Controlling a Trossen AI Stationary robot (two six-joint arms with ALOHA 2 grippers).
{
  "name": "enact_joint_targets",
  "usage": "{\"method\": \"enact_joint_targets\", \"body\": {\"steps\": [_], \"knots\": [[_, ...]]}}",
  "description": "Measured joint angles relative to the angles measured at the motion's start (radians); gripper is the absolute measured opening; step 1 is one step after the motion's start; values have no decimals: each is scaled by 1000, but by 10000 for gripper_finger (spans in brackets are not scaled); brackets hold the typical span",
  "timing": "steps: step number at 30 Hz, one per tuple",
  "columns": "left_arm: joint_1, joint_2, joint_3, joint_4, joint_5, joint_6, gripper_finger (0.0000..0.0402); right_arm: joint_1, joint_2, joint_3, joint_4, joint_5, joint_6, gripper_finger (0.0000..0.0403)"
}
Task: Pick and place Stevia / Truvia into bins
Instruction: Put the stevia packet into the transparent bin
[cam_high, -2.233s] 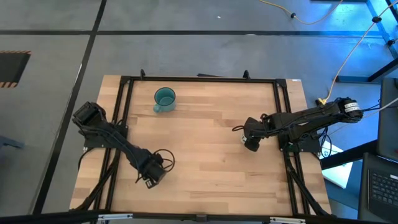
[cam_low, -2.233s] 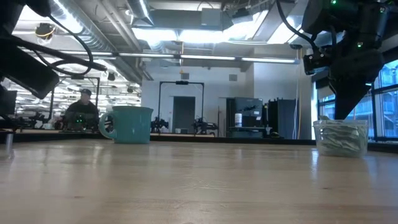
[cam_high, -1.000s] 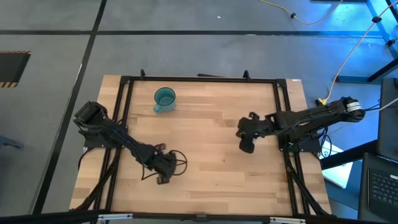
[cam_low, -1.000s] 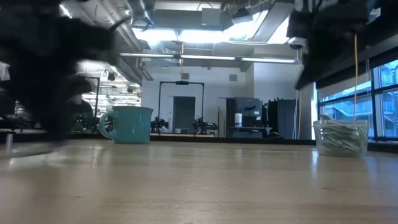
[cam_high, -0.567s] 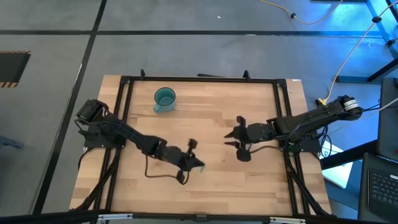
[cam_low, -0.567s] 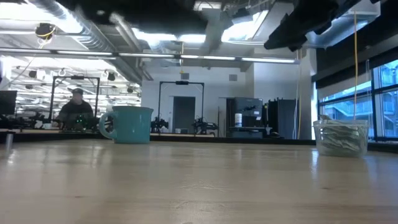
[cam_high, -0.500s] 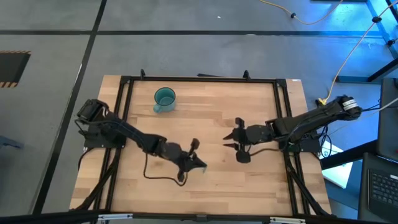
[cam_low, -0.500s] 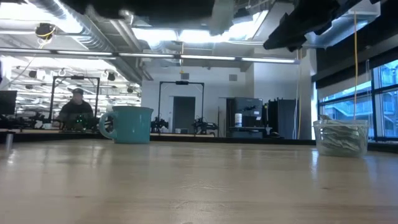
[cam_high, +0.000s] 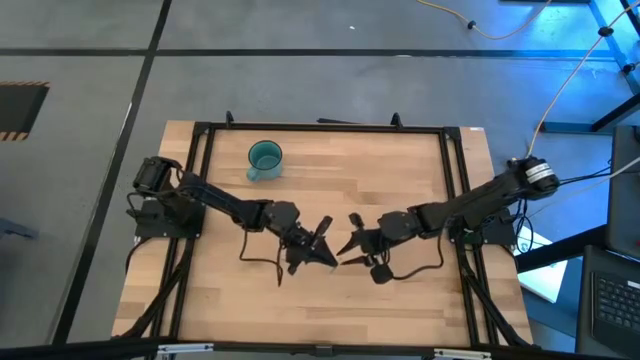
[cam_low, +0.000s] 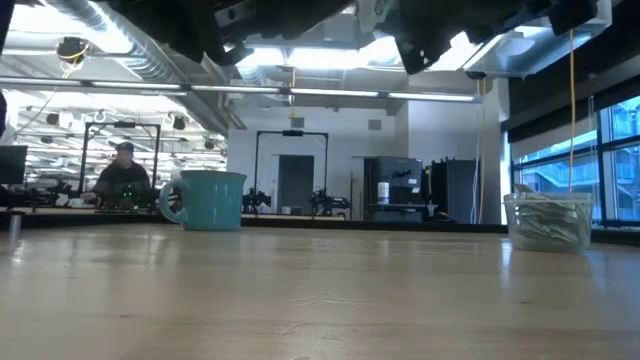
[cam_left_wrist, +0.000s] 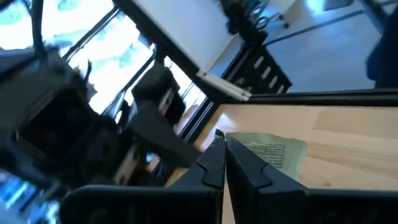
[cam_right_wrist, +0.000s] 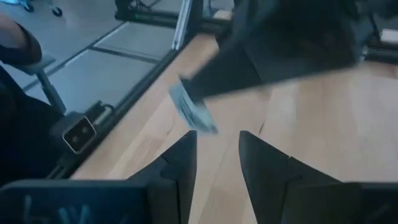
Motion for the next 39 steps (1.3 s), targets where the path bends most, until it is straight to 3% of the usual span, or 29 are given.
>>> {"method": "enact_joint_targets", "body": {"steps": [7, 13, 24, 39], "knots": [[2, 1, 0, 3, 33, 104, 3, 0, 22, -1, 28, -6, 5, 123], [3, 2, 0, 6, 29, 202, 3, -1, 22, -1, 66, -76, 7, 123], [3, 2, 0, 59, -43, 270, 3, -1, 22, -1, 60, -106, 37, 121], [2, 2, 0, 57, -46, 220, 8, -1, 22, -1, 55, -107, 55, 7]]}}
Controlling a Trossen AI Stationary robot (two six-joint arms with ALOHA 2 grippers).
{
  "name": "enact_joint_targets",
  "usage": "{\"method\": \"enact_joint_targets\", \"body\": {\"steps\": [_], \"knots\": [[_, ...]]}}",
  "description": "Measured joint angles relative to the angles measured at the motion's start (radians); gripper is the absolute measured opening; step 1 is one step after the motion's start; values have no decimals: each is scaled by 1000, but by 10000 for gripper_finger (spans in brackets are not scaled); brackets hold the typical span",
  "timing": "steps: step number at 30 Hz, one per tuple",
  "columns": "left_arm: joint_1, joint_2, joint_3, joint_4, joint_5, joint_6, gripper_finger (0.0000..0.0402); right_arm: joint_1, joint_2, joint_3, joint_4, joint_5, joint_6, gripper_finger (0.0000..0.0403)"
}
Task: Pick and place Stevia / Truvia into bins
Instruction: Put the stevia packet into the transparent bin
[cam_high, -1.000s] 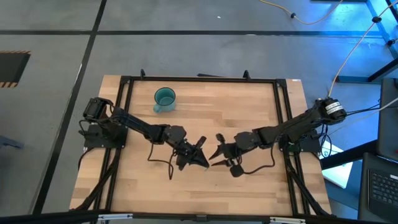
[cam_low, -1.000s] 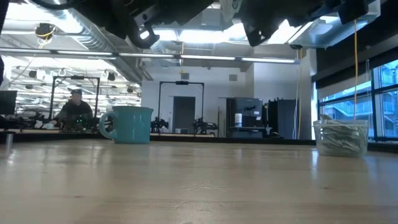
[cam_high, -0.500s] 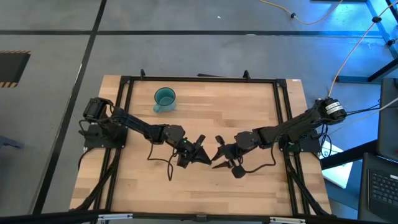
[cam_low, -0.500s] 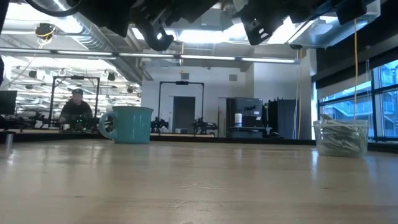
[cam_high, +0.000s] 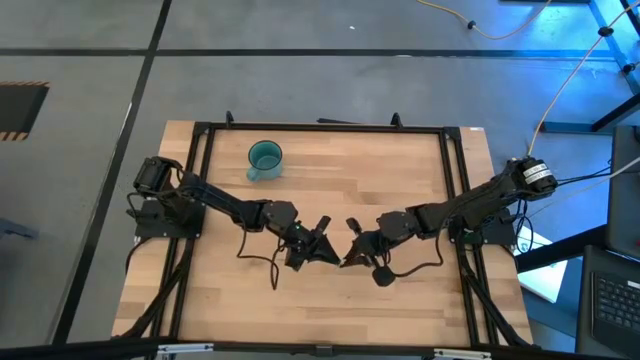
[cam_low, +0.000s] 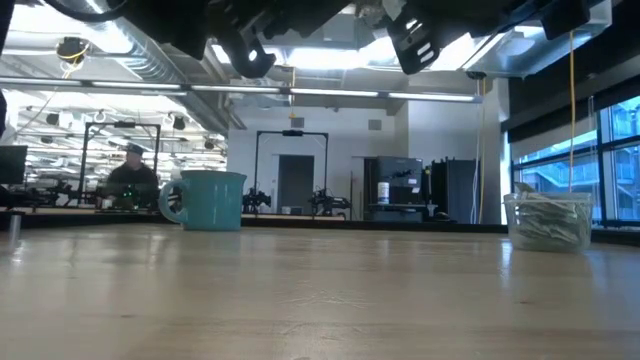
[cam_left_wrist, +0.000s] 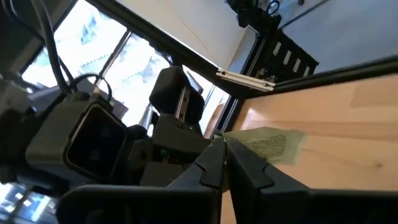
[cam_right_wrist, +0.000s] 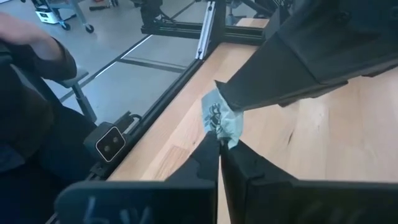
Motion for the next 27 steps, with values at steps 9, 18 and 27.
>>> {"method": "enact_joint_targets", "body": {"steps": [9, 18, 27], "knots": [[0, 0, 0, -6, -50, -164, 79, 0, -8, 1, -69, 0, 33, 4], [1, -4, 0, -155, -243, -549, 102, -5, -172, 1, -410, 2, 236, 3], [1, -27, 0, -446, -317, -780, 102, -40, -412, 1, -1028, 126, 477, 4]]}}
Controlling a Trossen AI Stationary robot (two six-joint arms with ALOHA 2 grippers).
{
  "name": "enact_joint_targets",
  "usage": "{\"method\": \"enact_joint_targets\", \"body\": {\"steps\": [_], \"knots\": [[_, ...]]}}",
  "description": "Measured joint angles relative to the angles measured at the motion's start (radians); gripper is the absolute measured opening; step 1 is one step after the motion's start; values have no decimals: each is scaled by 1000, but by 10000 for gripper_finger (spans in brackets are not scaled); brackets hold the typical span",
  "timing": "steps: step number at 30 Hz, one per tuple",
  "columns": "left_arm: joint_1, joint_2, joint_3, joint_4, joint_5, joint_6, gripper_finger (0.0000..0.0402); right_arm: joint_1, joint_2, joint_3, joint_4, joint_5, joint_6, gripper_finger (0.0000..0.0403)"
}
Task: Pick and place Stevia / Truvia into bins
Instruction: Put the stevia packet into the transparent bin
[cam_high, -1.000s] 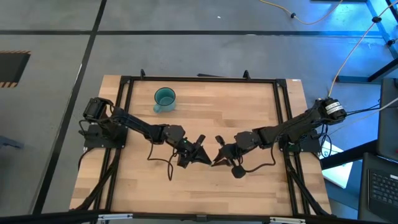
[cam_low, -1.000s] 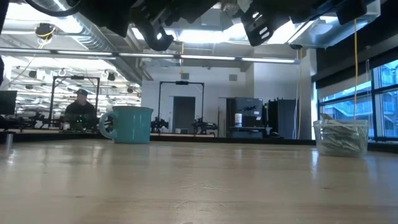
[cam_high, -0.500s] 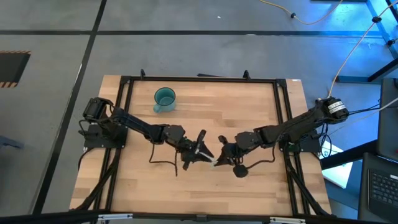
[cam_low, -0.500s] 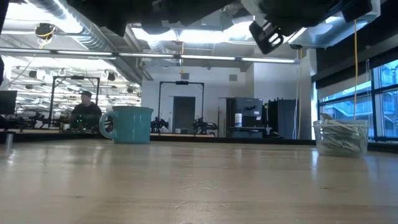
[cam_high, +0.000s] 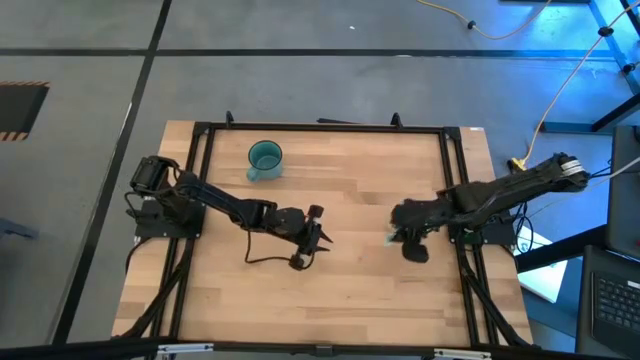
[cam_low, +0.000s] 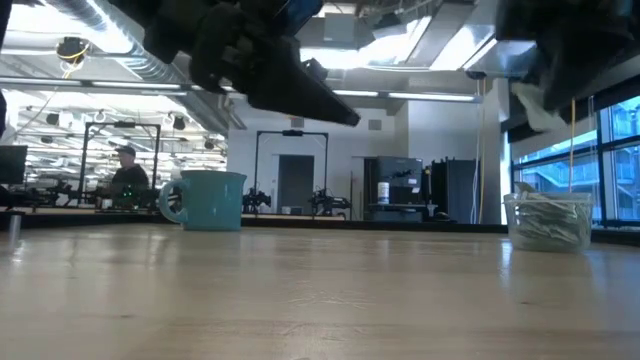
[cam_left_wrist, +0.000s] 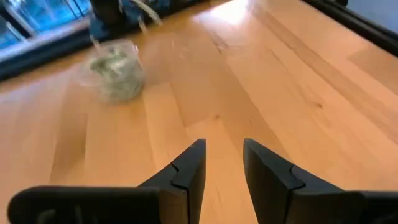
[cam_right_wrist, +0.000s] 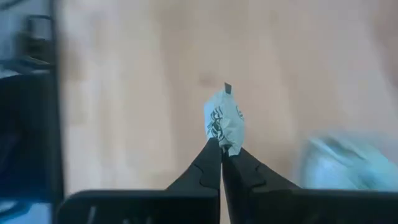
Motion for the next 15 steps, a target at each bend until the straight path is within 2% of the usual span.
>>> {"method": "enact_joint_targets", "body": {"steps": [4, 7, 15], "knots": [[0, -19, 0, -36, -1, -20, 102, -28, -55, 0, -164, 95, 55, 4], [0, -22, 0, -33, -2, -20, 102, -58, -61, 0, -207, 142, 77, 4], [0, -23, 0, -56, -2, -32, 102, -146, -5, -44, -232, 130, 77, 5]]}}
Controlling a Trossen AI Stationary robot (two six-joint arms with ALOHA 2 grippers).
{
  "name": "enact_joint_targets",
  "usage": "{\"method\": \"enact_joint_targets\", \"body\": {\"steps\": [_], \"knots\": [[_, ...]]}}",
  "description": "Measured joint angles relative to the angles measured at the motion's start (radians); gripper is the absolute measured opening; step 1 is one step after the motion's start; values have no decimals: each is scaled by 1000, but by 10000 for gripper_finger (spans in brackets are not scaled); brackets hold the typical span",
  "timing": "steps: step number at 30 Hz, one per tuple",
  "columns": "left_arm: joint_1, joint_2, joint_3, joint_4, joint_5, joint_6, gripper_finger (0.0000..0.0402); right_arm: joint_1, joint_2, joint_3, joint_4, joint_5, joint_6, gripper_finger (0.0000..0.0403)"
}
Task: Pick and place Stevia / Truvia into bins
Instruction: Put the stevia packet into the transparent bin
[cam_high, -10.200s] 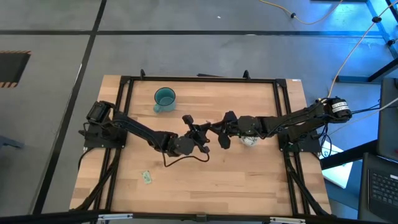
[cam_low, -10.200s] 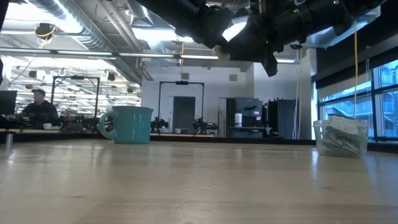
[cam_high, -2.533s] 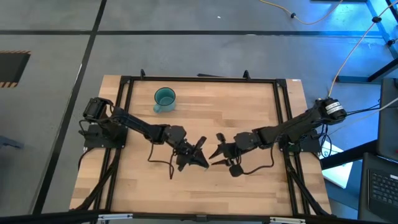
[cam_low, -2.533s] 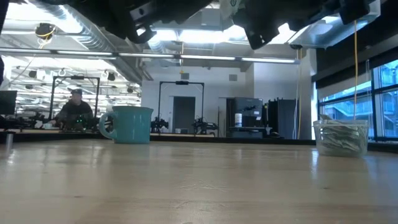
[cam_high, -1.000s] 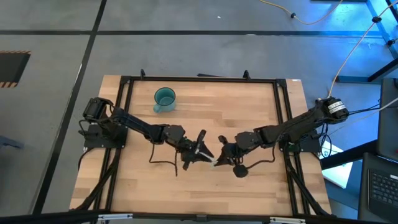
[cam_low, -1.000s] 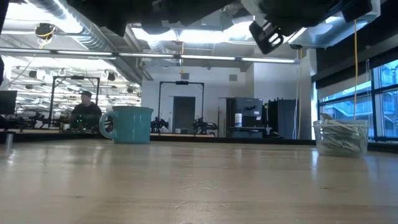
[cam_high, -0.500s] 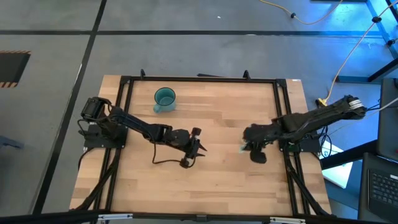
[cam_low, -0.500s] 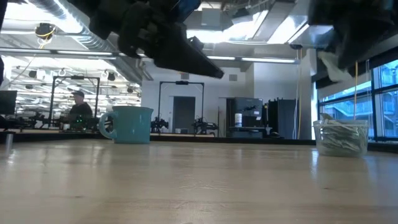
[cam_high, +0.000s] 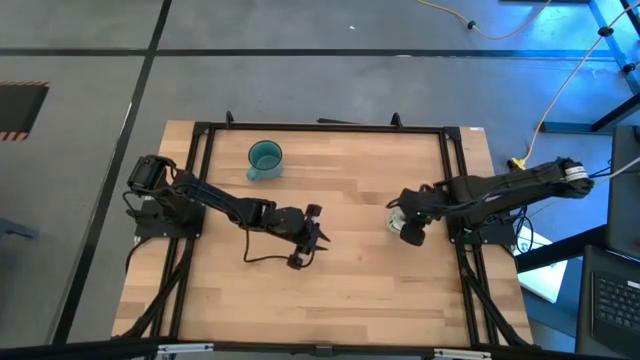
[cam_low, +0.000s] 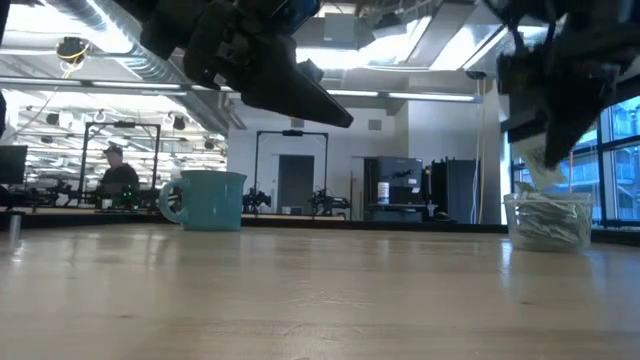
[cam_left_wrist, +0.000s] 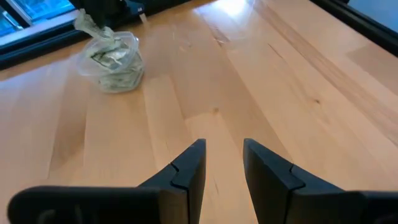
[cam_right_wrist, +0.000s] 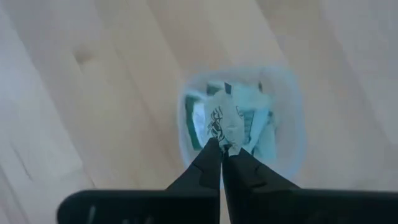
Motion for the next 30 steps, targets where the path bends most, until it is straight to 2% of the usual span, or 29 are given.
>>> {"method": "enact_joint_targets", "body": {"steps": [3, 19, 25, 30], "knots": [[0, 0, 0, -10, 0, -3, 102, -26, 19, -30, 8, -46, -3, 5], [0, 0, 0, -20, 1, -15, 102, -52, 37, -55, 16, -28, -30, 7], [0, 0, 0, -23, 1, -15, 102, -52, 37, -55, 15, -27, -37, 31], [0, 0, 0, -23, 2, -23, 102, -52, 37, -55, 15, -24, -57, 69]]}}
